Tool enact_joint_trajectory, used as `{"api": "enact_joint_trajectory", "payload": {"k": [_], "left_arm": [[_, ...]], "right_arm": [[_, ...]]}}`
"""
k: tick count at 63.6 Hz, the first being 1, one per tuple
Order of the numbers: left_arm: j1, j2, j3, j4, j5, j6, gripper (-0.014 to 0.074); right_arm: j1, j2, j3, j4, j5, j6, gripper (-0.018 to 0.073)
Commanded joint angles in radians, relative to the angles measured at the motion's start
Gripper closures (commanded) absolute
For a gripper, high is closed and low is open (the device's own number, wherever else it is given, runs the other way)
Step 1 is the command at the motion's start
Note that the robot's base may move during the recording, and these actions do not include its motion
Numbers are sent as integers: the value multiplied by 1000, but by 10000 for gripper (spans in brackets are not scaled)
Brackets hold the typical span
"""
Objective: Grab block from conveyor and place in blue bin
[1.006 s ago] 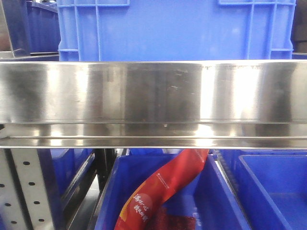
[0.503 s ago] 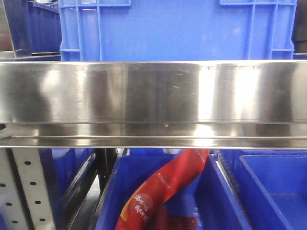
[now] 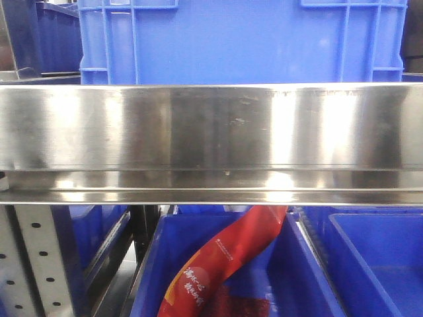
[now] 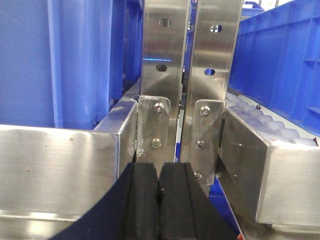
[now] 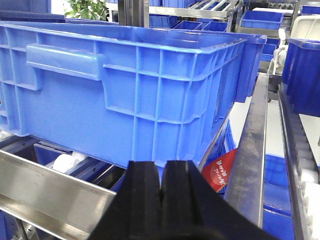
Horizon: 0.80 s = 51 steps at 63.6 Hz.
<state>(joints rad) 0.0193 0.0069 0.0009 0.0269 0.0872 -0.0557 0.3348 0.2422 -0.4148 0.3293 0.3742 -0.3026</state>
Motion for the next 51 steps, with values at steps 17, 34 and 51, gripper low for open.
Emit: {"api": "enact_joint_trajectory", "payload": {"k": [17,34,51], "left_arm": [[4,-7,-1,-8,-30,0,707],[4,-7,-1,-8,-30,0,707],[4,-7,-1,-8,-30,0,707]], "right_arm": [[2,-6,1,-7,-23,-3,712],[2,-6,1,-7,-23,-3,712],[2,-6,1,-7,-23,-3,712]]}}
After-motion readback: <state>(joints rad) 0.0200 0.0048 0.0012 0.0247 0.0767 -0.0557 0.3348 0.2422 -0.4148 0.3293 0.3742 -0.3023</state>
